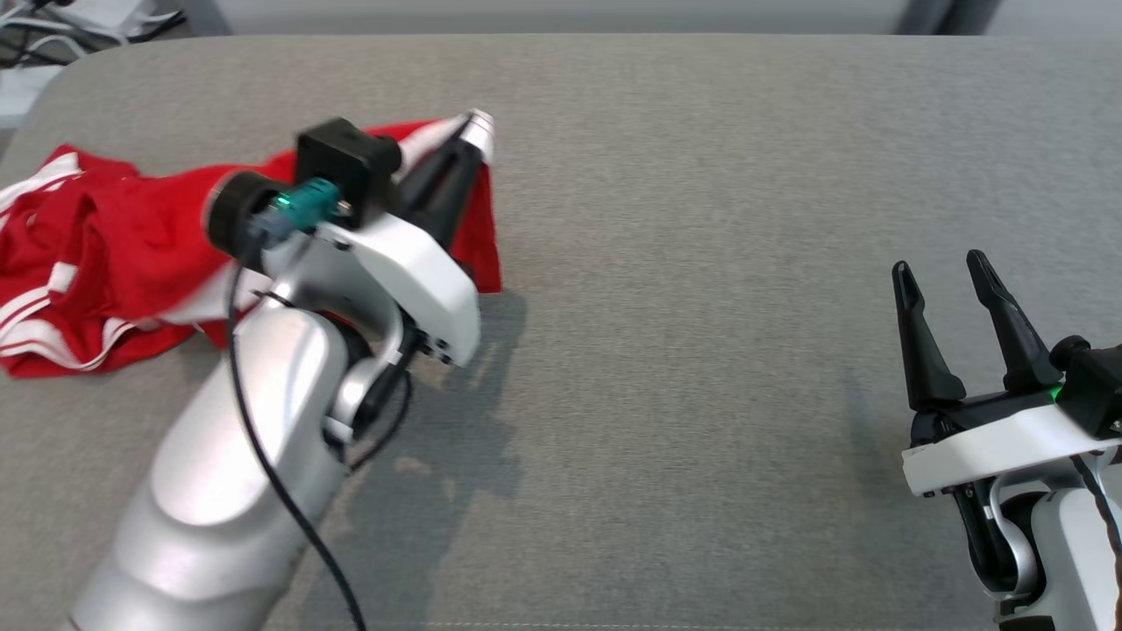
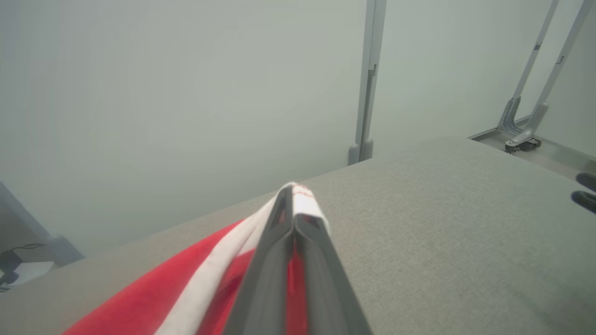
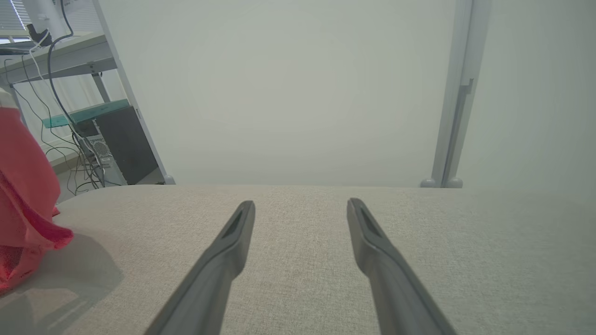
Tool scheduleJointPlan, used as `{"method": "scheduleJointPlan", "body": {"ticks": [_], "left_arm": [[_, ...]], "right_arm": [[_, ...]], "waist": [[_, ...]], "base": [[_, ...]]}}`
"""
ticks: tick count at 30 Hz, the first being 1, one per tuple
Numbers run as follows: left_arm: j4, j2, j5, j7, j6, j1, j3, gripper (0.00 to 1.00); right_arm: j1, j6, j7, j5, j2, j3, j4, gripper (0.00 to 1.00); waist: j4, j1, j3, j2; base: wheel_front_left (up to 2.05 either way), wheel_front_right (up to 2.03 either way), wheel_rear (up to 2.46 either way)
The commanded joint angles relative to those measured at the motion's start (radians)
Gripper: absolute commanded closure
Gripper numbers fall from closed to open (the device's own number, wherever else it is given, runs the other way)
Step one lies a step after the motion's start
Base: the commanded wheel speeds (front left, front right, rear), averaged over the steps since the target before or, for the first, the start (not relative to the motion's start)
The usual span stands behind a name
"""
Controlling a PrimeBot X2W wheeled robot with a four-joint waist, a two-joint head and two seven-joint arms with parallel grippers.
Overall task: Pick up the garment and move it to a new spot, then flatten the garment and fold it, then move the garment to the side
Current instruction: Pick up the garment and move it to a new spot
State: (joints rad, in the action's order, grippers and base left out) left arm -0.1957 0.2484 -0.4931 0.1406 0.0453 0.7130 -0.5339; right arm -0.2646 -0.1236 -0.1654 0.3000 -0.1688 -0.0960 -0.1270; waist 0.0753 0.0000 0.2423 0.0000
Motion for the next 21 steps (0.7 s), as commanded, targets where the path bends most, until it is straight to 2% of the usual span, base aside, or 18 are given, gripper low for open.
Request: {"method": "scheduleJointPlan", "body": {"ticks": [1,11,12,17,21], "left_arm": [[0.027,0.013,0.001,0.008,0.005,0.010,0.020,1.00],[-0.115,-0.130,-0.002,0.009,-0.047,0.065,-0.098,1.00],[-0.115,-0.130,-0.002,0.009,-0.047,0.065,-0.098,1.00],[-0.188,-0.164,-0.004,-0.009,-0.065,0.116,-0.126,1.00],[-0.238,-0.174,-0.003,-0.018,-0.063,0.154,-0.131,1.00]], "right_arm": [[0.009,-0.007,-0.014,-0.003,0.000,-0.011,0.032,0.00],[0.015,-0.007,-0.032,-0.003,0.029,0.006,0.024,0.00],[0.015,-0.007,-0.032,-0.003,0.029,0.006,0.024,0.00],[0.013,-0.007,-0.044,0.006,0.046,-0.006,0.009,0.00],[0.012,-0.007,-0.058,0.023,0.061,-0.031,-0.013,0.00]], "waist": [[-0.059,0.0000,0.000,0.0000],[-0.286,0.0000,0.033,0.0000],[-0.286,0.0000,0.033,0.0000],[-0.410,0.0000,0.057,0.0000],[-0.494,0.0000,0.070,0.0000]], "base": [[0.00,0.00,0.00],[0.00,0.00,0.00],[0.00,0.00,0.00],[0.00,0.00,0.00],[0.00,0.00,0.00]]}}
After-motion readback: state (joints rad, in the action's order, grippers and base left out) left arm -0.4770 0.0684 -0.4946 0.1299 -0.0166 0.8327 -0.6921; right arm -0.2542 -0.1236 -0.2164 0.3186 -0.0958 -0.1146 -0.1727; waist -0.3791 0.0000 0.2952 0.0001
